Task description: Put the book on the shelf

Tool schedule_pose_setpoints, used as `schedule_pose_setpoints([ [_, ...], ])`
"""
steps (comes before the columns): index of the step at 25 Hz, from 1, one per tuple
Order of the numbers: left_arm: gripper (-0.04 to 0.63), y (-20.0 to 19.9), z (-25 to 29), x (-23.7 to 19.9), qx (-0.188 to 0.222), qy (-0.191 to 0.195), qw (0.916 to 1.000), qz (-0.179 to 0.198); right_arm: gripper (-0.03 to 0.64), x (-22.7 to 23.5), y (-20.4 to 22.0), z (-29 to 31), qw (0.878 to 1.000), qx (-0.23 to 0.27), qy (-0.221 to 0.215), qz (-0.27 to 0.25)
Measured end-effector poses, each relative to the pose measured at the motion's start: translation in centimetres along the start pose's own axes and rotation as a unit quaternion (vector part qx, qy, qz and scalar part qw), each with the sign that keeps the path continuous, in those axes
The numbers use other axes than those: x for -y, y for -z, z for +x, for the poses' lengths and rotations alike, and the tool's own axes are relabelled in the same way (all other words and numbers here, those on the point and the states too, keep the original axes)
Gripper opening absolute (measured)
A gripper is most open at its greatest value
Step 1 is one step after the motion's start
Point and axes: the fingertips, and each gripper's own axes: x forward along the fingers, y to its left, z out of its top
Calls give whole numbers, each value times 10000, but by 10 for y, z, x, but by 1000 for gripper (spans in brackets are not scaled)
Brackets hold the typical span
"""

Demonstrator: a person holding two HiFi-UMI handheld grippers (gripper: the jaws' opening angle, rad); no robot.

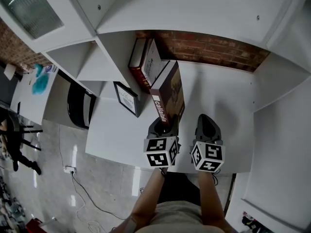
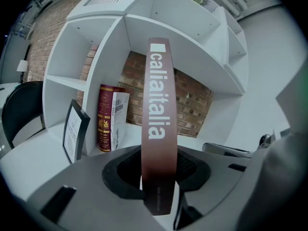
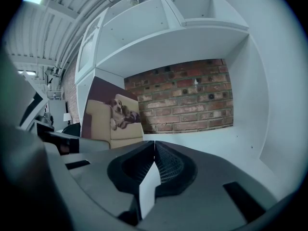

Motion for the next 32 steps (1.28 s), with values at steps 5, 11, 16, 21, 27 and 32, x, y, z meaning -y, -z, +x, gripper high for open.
schedule_pose_setpoints([
  [5, 149, -7, 11, -13, -21, 68, 10000, -29, 17, -6, -2, 16, 10000, -28, 56, 6],
  [11, 149, -13, 20, -28, -27, 142, 9999, -3, 17, -14, 5, 32, 9999, -107, 111, -21],
  [16, 149, -12, 28, -38, -80, 123, 9999, -37, 17, -16, 12, 39, 9997, -212, 138, -6],
  [21, 149, -8, 37, -42, -141, 62, 9999, -74, 17, -12, 17, 45, 9995, -307, 97, -22],
  [27, 149, -7, 52, -48, -166, -129, 9997, -129, 17, -4, 19, 59, 9991, -414, -64, -43],
  [32, 149, -12, 72, -54, -125, -300, 9993, -172, 17, 1, 16, 73, 9985, -478, -243, -142],
])
